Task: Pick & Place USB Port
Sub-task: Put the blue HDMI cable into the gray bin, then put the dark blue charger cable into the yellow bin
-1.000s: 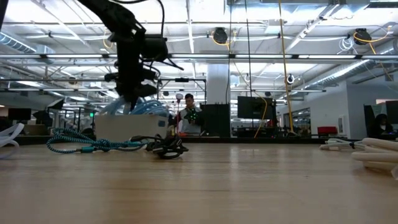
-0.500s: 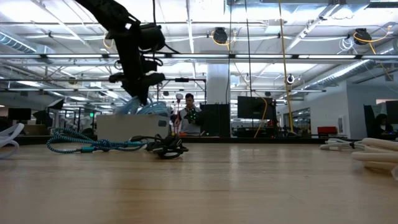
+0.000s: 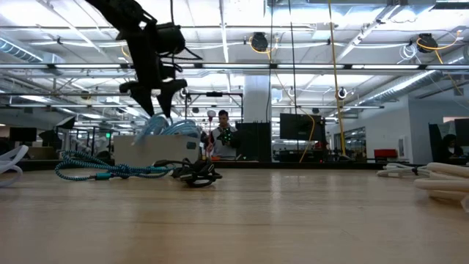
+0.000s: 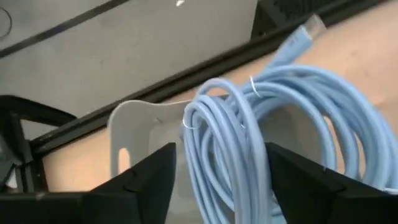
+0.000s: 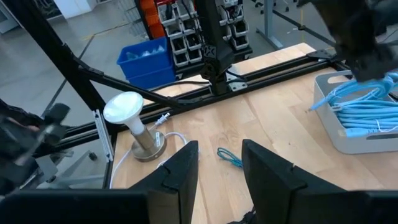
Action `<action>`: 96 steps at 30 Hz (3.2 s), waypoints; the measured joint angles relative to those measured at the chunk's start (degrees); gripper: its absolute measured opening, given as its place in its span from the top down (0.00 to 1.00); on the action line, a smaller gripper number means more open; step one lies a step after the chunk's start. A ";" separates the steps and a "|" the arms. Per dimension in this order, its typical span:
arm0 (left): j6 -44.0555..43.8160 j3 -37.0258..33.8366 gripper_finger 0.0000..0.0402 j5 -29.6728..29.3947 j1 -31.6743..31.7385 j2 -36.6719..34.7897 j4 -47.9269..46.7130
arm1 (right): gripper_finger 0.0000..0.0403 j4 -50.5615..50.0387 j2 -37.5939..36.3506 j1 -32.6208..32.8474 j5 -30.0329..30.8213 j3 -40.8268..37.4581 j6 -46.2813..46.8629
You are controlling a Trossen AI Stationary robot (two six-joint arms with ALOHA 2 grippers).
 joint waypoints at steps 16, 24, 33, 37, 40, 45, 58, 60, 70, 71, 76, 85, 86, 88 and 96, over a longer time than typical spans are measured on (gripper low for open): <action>-3.74 4.26 0.49 31.42 -13.47 -25.57 -4.91 | 0.71 -11.56 0.17 -1.95 0.94 -0.01 -3.39; -13.08 4.23 0.54 25.22 -29.84 -31.36 -22.86 | 0.71 -5.75 1.47 -6.54 -6.50 -9.06 2.39; -22.73 4.23 0.50 13.25 -44.25 -30.16 -23.30 | 0.65 37.07 13.09 -14.59 -33.10 -29.76 24.09; -25.36 4.21 0.50 10.99 -48.18 -29.23 -23.18 | 0.58 55.59 20.18 -15.21 -36.71 -31.49 32.01; -26.77 4.04 0.50 8.58 -50.64 -28.54 -22.92 | 0.56 66.20 22.27 -15.31 -36.67 -31.41 33.13; -28.28 4.01 0.50 4.54 -53.48 -27.40 -22.67 | 0.57 76.49 22.75 -15.14 -31.38 -31.46 40.09; -29.16 3.95 0.50 3.96 -55.45 -25.27 -22.57 | 0.65 21.64 19.82 -12.70 -32.12 -12.04 -2.55; -29.10 2.49 0.50 4.77 -55.45 -24.68 -23.36 | 0.66 16.47 19.86 -11.55 -27.27 -8.47 -7.41; -30.42 -19.74 0.50 12.90 -55.76 -18.85 -0.19 | 0.66 12.55 11.70 -12.07 -23.78 -5.35 -5.27; -31.03 -20.97 0.50 11.99 -56.08 -18.37 1.77 | 0.66 11.35 10.45 -12.07 -22.73 -5.41 -5.27; -32.37 -22.16 0.49 5.84 -56.28 -17.21 1.94 | 0.66 6.81 4.30 -11.50 -19.39 -5.41 -4.29; -28.95 -25.64 0.33 11.07 -51.76 -9.52 12.02 | 0.65 6.00 -1.33 -9.23 -15.15 -5.43 -1.39; -28.57 -25.60 0.32 11.27 -51.28 -8.82 13.44 | 0.65 6.01 -1.36 -9.00 -15.15 -5.43 -1.21; -28.02 -25.55 0.31 11.59 -50.52 -7.43 15.09 | 0.65 5.81 -1.29 -8.69 -15.30 -5.43 -0.50; -25.32 -25.56 0.48 13.57 -48.84 -3.37 15.31 | 0.66 5.61 -1.29 -6.63 -15.43 -5.43 0.57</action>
